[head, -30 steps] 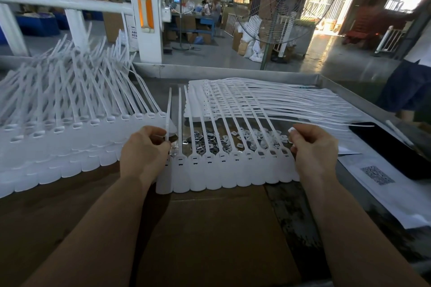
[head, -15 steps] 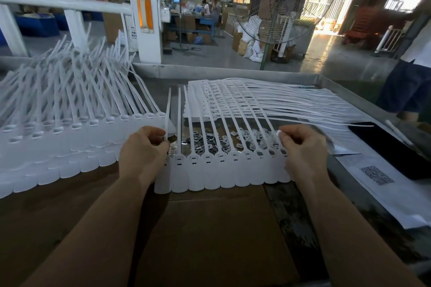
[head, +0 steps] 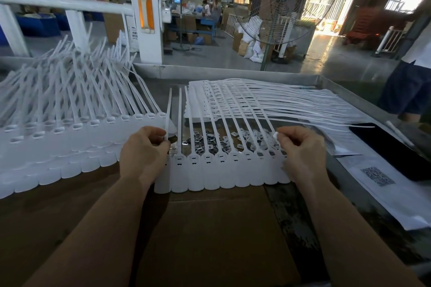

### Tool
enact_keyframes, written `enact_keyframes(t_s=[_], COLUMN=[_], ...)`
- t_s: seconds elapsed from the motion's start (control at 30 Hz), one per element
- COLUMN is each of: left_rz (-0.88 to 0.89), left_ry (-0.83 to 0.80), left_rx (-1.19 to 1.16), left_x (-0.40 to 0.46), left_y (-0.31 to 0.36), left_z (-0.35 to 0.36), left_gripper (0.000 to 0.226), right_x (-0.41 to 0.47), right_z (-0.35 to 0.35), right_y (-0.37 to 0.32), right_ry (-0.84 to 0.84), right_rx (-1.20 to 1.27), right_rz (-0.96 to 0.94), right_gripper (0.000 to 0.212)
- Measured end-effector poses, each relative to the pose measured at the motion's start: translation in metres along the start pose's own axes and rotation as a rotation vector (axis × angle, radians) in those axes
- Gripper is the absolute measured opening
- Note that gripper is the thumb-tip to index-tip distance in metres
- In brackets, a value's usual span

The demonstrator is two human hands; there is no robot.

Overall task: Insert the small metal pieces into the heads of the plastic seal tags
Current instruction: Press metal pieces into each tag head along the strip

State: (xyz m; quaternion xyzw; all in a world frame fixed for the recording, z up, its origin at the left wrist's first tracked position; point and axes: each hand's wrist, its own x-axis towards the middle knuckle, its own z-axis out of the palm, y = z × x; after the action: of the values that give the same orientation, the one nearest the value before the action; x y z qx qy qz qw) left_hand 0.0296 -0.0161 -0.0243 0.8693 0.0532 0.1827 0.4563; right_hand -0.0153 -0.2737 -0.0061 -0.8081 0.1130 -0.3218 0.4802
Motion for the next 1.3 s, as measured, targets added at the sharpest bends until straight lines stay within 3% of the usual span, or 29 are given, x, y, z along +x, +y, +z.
enact_keyframes(t_s=[0.17,0.57,1.3], left_rz=[0.016,0.007,0.024], left_ry=[0.009,0.005,-0.005], left_rx=[-0.004,-0.006,0.008], left_x=[0.0002,0.0005,0.0004], left_y=[-0.0003,0.0005,-0.0033], left_z=[0.0002,0.0011,0.0001], left_gripper=[0.022,0.022,0.022], right_x=[-0.0028,-0.0031,-0.0016], right_z=[0.0011,0.0045,0.0058], right_y=[-0.0039,-0.0042,-0.0004], right_ry=[-0.078,-0.314,-0.375], right_rx=[-0.002,-0.291,-0.363], right_rz=[-0.026,-0.059,-0.095], right_gripper=[0.011,0.008,0.007])
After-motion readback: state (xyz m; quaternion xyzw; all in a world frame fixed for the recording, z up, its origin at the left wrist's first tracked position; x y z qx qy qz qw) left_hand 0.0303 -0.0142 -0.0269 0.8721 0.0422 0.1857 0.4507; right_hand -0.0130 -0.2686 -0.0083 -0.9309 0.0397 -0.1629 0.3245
